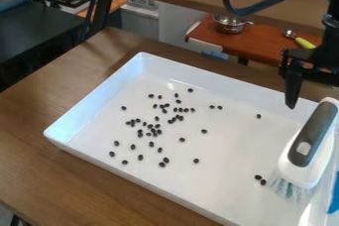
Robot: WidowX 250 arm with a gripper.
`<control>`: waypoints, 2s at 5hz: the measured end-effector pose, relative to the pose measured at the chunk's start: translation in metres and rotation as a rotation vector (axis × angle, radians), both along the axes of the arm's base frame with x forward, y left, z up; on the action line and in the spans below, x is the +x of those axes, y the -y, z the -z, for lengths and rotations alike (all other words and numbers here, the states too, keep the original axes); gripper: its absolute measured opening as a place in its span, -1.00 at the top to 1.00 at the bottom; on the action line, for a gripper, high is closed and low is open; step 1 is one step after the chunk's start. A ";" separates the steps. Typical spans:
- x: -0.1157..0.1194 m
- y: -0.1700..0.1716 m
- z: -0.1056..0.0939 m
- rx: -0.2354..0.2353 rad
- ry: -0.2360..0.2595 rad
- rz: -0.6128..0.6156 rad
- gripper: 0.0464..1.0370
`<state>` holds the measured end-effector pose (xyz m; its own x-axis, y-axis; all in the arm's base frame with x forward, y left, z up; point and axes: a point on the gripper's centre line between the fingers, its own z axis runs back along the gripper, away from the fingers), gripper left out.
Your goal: Sweep into pile
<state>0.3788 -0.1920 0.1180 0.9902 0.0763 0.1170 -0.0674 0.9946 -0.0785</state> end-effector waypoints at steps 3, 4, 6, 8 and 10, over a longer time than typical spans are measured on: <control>0.000 0.002 0.023 0.010 -0.038 0.006 -0.87; 0.000 0.001 0.024 0.009 -0.037 -0.014 -0.31; -0.001 -0.004 0.031 0.013 -0.044 -0.017 0.12; 0.002 -0.021 0.034 -0.005 -0.060 -0.017 0.13; 0.003 -0.052 0.034 -0.016 -0.066 -0.042 0.13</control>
<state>0.3815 -0.1404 0.0844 0.9916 0.1190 0.0498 -0.1143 0.9895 -0.0887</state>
